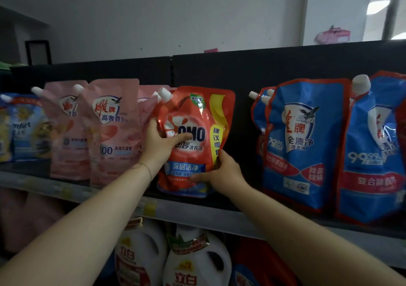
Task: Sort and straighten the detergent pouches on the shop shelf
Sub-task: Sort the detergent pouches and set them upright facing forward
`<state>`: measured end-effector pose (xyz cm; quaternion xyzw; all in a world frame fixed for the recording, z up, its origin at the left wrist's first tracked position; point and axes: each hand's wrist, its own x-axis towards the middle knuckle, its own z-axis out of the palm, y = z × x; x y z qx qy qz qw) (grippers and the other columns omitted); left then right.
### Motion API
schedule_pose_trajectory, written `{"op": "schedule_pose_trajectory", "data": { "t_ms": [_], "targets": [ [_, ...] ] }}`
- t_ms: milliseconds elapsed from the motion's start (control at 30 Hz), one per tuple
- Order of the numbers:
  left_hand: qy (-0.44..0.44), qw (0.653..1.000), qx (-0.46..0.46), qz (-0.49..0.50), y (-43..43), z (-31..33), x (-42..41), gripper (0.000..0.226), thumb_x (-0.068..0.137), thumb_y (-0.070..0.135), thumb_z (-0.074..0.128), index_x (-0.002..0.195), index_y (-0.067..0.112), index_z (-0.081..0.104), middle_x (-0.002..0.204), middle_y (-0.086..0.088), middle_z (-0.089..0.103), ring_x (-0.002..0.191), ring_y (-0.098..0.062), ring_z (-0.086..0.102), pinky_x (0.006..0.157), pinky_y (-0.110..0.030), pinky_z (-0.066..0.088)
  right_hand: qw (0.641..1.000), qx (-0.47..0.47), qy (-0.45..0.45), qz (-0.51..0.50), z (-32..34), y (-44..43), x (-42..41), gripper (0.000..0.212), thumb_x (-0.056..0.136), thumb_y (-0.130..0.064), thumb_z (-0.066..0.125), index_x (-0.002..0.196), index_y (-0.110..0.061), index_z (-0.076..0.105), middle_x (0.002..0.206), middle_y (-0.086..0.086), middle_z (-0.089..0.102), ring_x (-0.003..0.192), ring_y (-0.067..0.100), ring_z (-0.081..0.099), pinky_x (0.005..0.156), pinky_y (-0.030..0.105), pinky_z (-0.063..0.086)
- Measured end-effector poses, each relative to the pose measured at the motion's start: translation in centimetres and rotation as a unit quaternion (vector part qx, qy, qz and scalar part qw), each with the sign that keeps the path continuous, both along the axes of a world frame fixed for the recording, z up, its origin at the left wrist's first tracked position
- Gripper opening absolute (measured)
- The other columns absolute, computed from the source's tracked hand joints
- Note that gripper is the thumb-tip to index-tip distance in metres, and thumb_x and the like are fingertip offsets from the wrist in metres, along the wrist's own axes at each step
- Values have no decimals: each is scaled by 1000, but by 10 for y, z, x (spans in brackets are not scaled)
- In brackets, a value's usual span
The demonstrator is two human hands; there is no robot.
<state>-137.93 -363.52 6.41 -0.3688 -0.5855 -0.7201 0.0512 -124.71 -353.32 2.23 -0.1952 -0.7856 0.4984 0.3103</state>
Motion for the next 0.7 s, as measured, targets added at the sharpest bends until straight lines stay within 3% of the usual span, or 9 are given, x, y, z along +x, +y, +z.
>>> {"op": "schedule_pose_trajectory", "data": {
  "t_ms": [67,133,233,300,367,433,533,633,700],
  "targets": [
    [23,999,-17,42,-7,-1,-2,82,49,39,91,114,24,43,114,1,62,103,-18,64,88,-46,54,999,23,-20,-10,-2,-2,-1,76,55,-31,92,118,-32,49,111,-11,64,105,13,62,90,43,55],
    [51,997,-16,64,-11,-3,-4,87,54,38,89,121,23,36,115,4,59,104,-14,62,89,-46,54,998,43,-48,-20,1,-3,-2,83,53,-34,92,120,-28,43,116,-8,61,108,15,60,90,44,55],
    [116,989,-25,89,-15,-10,-1,95,68,35,82,139,25,20,137,-2,46,122,-16,51,98,-45,49,996,55,-67,-31,3,-7,-2,85,54,-33,92,120,-23,38,119,-4,59,111,18,59,90,45,54],
    [177,976,-39,117,-15,-20,2,95,76,43,72,146,28,9,149,-7,30,137,-20,35,106,-48,41,995,76,-58,-39,1,-12,-2,83,57,-33,91,119,-23,36,120,-4,58,112,19,59,90,45,54],
    [242,954,-62,167,-14,-30,4,88,86,43,60,150,21,4,157,-13,9,146,-16,7,117,-43,21,994,94,-41,-43,-2,-18,-4,83,60,-33,90,120,-23,34,122,-5,56,113,18,58,90,45,54],
    [266,938,-83,207,-14,-37,6,77,94,38,50,152,20,2,158,-13,-15,141,-5,-18,115,-35,4,992,111,-33,-43,-4,-23,-6,86,61,-35,89,123,-23,30,125,-4,55,115,18,57,90,43,54],
    [289,909,-140,266,-13,-40,10,66,98,39,37,153,22,5,154,-4,-31,138,-11,-28,112,-34,-5,991,125,-23,-34,-5,-28,-7,105,62,-38,88,138,-26,17,133,-4,49,121,19,53,93,43,53],
    [340,876,-172,296,-15,-39,10,62,101,41,30,153,16,7,156,-2,-28,142,-14,-25,115,-35,-8,972,221,-24,-71,-4,-30,-1,141,58,-51,86,146,-33,-23,154,2,17,137,23,33,105,49,41],
    [391,859,-196,267,-17,-44,7,68,99,47,26,154,15,3,157,-2,-25,146,-18,-18,119,-44,2,915,383,-29,-121,0,-29,3,143,58,-63,80,143,-31,-31,157,1,-11,146,27,4,114,51,21]
  ]
}}
